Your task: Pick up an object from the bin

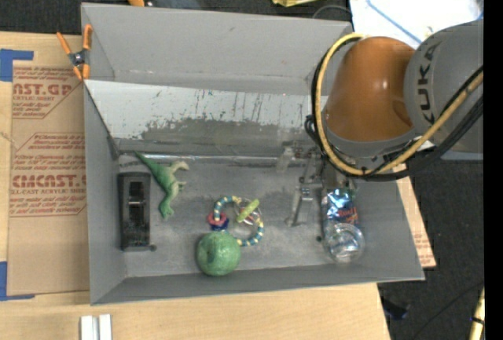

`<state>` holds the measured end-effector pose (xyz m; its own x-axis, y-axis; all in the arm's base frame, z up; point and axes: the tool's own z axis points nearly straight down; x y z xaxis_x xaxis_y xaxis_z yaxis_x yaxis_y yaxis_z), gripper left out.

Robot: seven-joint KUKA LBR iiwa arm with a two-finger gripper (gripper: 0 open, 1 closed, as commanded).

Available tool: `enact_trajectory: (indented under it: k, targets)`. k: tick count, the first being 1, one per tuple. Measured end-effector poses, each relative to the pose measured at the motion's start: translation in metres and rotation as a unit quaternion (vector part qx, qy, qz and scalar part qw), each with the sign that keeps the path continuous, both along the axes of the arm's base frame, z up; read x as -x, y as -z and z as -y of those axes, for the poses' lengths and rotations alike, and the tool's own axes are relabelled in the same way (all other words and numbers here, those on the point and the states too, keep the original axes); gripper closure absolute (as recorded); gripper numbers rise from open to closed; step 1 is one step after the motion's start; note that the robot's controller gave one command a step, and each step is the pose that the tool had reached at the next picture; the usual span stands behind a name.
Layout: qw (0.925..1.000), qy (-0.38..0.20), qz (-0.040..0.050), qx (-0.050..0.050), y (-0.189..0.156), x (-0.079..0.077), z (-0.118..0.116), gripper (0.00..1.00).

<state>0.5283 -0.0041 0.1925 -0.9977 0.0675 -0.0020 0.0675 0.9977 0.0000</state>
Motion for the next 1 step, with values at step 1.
enact_trajectory:
  k: [1]
  targets:
    - [0.9998, 0.02, 0.0029, 0.0, 0.024, 0.0147, -0.0365, 0.0]
